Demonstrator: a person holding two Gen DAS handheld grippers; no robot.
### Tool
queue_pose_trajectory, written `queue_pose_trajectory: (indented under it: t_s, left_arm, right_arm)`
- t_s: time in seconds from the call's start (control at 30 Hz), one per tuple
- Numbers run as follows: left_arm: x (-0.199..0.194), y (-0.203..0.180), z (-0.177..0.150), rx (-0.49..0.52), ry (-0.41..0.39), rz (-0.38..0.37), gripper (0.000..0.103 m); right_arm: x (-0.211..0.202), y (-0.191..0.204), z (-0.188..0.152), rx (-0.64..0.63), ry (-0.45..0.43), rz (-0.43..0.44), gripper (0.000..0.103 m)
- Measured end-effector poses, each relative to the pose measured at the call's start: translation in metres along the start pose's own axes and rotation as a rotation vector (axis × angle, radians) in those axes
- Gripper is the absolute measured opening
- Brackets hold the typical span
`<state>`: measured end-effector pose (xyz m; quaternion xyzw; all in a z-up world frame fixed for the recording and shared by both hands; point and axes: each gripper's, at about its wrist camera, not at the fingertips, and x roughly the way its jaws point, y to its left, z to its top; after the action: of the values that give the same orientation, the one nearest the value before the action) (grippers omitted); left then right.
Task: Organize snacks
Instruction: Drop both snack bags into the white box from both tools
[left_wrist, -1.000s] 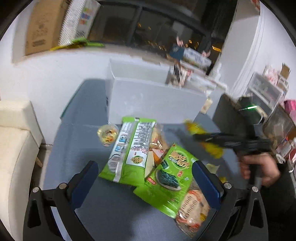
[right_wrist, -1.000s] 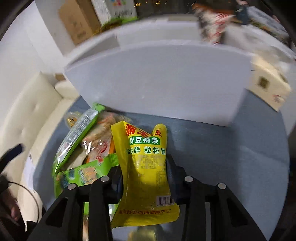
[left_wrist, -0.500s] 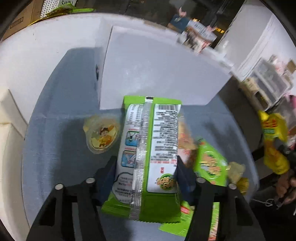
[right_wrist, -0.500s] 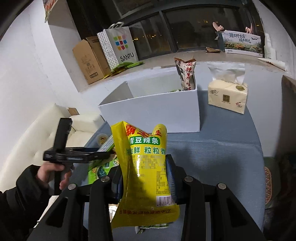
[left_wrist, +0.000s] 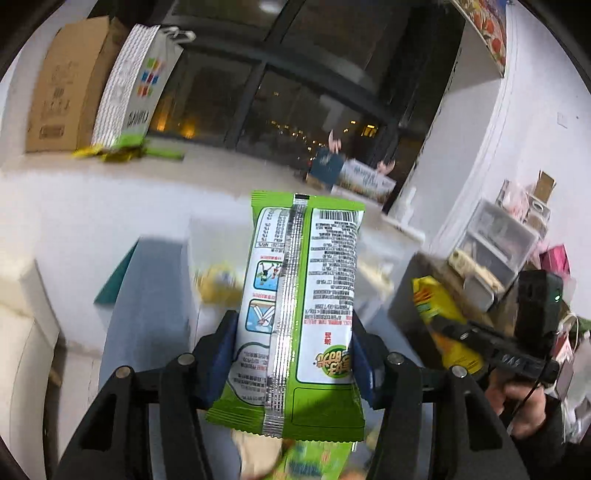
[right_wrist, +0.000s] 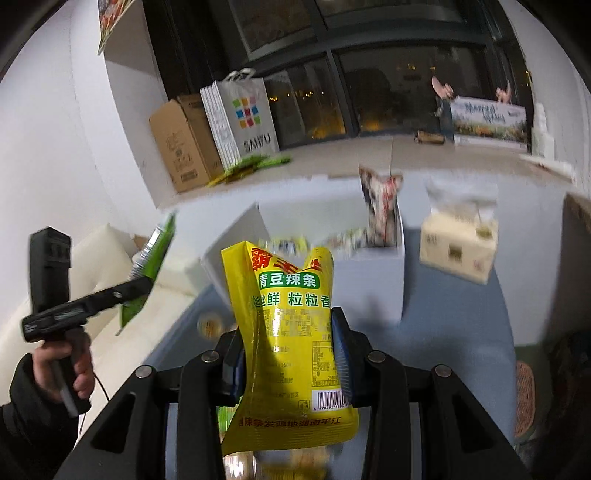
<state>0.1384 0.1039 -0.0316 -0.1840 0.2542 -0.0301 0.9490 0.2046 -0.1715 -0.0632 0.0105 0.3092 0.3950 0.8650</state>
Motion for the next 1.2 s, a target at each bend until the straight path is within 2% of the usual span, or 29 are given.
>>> queue_pose_trajectory:
  t_s: [0.07, 0.2, 0.33, 0.43, 0.53, 0.57, 0.6, 0.63, 0.7, 0.8, 1.0, 1.2]
  left_arm:
    - [0.023, 0.001, 0.031, -0.003, 0.003, 0.015, 0.06]
    - [0.09, 0.016, 0.071, -0.074, 0.088, 0.067, 0.06]
    - [0.139, 0.029, 0.079, -0.094, 0.179, 0.136, 0.061]
    - [0.156, 0.042, 0.072, -0.123, 0.213, 0.17, 0.063]
    - [0.169, 0.056, 0.06, -0.161, 0.276, 0.182, 0.076]
    - [0.169, 0.061, 0.056, -0.173, 0.281, 0.198, 0.089]
    - [0.167, 0.062, 0.054, -0.165, 0.268, 0.208, 0.095]
    - [0.165, 0.063, 0.053, -0.157, 0.257, 0.173, 0.098]
    - [0.162, 0.058, 0.053, -0.145, 0.27, 0.16, 0.103]
    - [0.158, 0.049, 0.054, -0.093, 0.255, 0.198, 0.103]
    - [0.145, 0.04, 0.055, -0.057, 0.234, 0.174, 0.103]
    - [0.099, 0.017, 0.051, 0.057, 0.146, 0.199, 0.103]
  right_arm:
    - [0.011, -0.002, 0.022, -0.003, -0.001, -0.002, 0.042]
    - [0.057, -0.015, 0.08, 0.033, 0.025, -0.024, 0.042]
    - [0.108, -0.031, 0.113, 0.081, 0.084, -0.056, 0.042]
    - [0.144, -0.04, 0.125, 0.107, 0.13, -0.085, 0.042]
    - [0.167, -0.044, 0.128, 0.112, 0.155, -0.104, 0.044]
    - [0.172, -0.045, 0.128, 0.12, 0.16, -0.103, 0.046]
    - [0.176, -0.047, 0.128, 0.135, 0.154, -0.098, 0.051]
    - [0.177, -0.048, 0.128, 0.153, 0.146, -0.096, 0.077]
    - [0.177, -0.052, 0.125, 0.19, 0.133, -0.076, 0.103]
    - [0.176, -0.051, 0.123, 0.183, 0.137, -0.072, 0.103]
    - [0.16, -0.04, 0.121, 0.145, 0.104, -0.061, 0.103]
    - [0.128, -0.024, 0.111, 0.077, 0.07, -0.062, 0.103]
